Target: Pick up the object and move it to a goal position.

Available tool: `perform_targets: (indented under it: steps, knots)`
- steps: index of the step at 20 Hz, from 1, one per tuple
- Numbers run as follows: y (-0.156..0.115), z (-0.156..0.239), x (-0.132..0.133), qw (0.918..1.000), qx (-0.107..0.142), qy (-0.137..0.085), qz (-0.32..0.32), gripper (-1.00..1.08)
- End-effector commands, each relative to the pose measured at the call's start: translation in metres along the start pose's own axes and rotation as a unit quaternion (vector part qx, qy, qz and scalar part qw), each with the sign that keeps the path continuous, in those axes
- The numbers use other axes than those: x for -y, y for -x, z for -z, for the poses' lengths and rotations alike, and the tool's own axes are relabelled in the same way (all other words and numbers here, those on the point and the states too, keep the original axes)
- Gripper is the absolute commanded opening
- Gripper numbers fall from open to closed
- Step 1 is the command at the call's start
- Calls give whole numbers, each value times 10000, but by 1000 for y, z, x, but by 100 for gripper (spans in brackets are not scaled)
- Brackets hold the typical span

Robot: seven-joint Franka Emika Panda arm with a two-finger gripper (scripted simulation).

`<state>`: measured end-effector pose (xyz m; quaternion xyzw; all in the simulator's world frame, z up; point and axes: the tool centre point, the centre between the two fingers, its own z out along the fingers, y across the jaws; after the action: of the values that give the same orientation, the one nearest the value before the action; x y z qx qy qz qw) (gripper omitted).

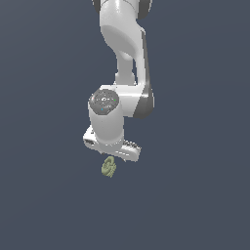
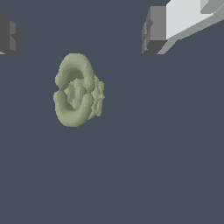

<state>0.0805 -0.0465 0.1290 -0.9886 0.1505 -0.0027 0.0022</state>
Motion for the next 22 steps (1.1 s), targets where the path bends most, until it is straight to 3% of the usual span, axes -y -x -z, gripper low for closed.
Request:
perform_targets:
  steps: [1,15,22]
  knots:
    - [-9,-8,-8,9998,7,7,-189,100]
    - [-22,-25,-21,9988,25,28,-482,100]
    - [-21,-60,-22,9988,23,27,-493,100]
